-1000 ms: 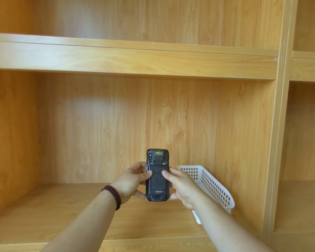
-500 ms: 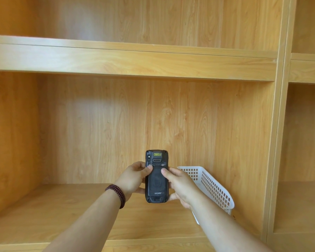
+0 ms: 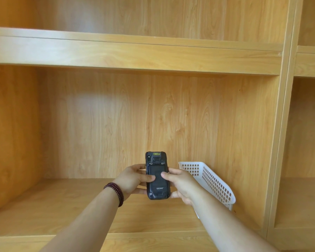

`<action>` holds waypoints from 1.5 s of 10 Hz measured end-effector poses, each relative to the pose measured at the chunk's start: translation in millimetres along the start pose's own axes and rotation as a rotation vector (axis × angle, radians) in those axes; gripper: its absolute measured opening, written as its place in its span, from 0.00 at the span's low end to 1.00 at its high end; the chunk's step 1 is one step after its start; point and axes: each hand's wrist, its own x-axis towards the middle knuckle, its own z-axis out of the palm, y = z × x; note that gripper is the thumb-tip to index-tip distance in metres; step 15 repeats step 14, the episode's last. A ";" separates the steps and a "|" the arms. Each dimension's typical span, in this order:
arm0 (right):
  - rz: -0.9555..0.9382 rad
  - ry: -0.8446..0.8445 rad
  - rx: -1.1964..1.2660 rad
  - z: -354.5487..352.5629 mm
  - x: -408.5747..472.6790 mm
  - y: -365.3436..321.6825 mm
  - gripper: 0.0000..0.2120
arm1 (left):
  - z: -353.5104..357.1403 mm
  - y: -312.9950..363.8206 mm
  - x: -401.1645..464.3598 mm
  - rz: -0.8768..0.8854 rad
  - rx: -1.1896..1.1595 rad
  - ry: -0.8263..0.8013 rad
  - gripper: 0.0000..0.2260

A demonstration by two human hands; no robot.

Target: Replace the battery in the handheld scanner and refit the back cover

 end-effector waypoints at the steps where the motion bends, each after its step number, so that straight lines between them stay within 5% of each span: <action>1: 0.027 0.065 -0.038 6.6 0.7 4.2 0.13 | -0.7 -8.2 4.8 -0.107 -0.042 0.047 0.20; 3: 0.142 0.125 -0.153 14.1 12.1 22.0 0.13 | 7.6 -18.8 7.0 -0.211 0.014 0.189 0.09; 7: 0.312 0.159 -0.591 20.6 35.6 40.3 0.18 | 11.6 -37.2 25.8 -0.348 0.370 0.285 0.11; 9: 0.334 0.193 -0.866 21.6 40.6 42.2 0.10 | 13.7 -40.6 35.9 -0.375 0.631 0.333 0.11; 12: 0.295 0.181 -0.942 17.4 40.2 46.5 0.13 | 15.3 -40.9 37.6 -0.380 0.869 0.300 0.14; 15: 0.197 0.196 -0.902 10.2 27.4 37.6 0.21 | 13.7 -36.8 27.6 -0.248 0.709 0.323 0.16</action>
